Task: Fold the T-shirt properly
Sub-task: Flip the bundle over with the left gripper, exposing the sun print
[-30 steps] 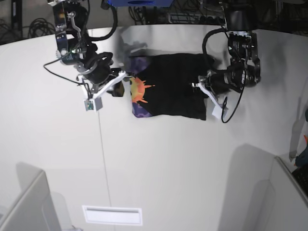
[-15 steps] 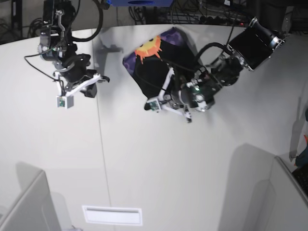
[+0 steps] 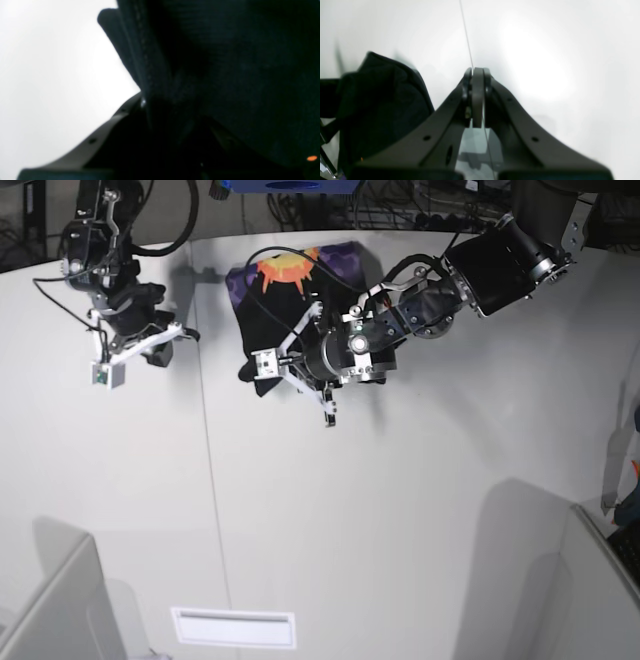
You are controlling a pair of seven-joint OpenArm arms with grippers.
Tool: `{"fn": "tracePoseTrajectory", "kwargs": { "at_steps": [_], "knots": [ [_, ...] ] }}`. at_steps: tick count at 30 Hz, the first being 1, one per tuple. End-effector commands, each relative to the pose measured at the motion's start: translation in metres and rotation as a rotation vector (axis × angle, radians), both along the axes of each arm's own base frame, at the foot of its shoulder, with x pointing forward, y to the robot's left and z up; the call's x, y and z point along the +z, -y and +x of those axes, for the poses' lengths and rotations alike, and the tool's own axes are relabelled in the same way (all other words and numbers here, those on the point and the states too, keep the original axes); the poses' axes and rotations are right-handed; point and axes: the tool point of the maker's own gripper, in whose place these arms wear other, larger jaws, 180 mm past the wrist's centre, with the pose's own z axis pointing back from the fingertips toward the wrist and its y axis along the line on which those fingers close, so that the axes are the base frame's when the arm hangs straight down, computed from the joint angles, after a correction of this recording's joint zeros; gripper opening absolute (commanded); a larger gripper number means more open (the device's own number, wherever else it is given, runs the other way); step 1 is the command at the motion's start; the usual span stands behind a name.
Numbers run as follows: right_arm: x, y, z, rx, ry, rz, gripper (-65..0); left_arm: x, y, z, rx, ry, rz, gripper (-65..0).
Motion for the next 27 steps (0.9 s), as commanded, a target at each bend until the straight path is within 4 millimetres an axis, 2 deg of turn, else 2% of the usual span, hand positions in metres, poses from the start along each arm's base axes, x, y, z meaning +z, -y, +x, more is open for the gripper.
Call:
{"fn": "tracePoseTrajectory", "kwargs": {
  "at_steps": [1, 9, 13, 16, 21, 23, 27],
  "knots": [
    [0.01, 0.002, 0.007, 0.002, 0.044, -0.006, -65.0, 0.014, 0.006, 0.013, -0.006, 0.042, -0.032, -65.0],
    [0.004, 0.001, 0.005, 0.0, 0.028, 0.0, -65.0, 0.004, -0.005, 0.023, -0.048, 0.029, 0.033, -65.0],
    [-0.001, 0.0, 0.003, 0.002, 0.009, 0.002, -65.0, 0.012, 0.006, 0.032, -0.064, 0.054, -0.026, -65.0],
    [-0.013, 0.0, -0.008, 0.0, -0.036, 0.008, -65.0, 0.017, 0.01, 0.036, -0.068, 0.066, -0.041, -65.0],
    [-0.047, -0.028, -0.033, 0.07, -0.144, 0.044, -65.0, 0.018, 0.01, 0.042, -0.083, 0.072, -0.03, -65.0],
    [-0.055, -0.036, -0.035, 0.083, -0.153, 0.054, -65.0, 0.014, 0.016, 0.04, -0.108, 0.05, -0.024, -65.0],
    [-0.064, -0.055, -0.04, 0.123, -0.164, 0.073, -65.0, 0.006, 0.014, 0.036, -0.124, 0.027, -0.008, -65.0]
  ]
}}
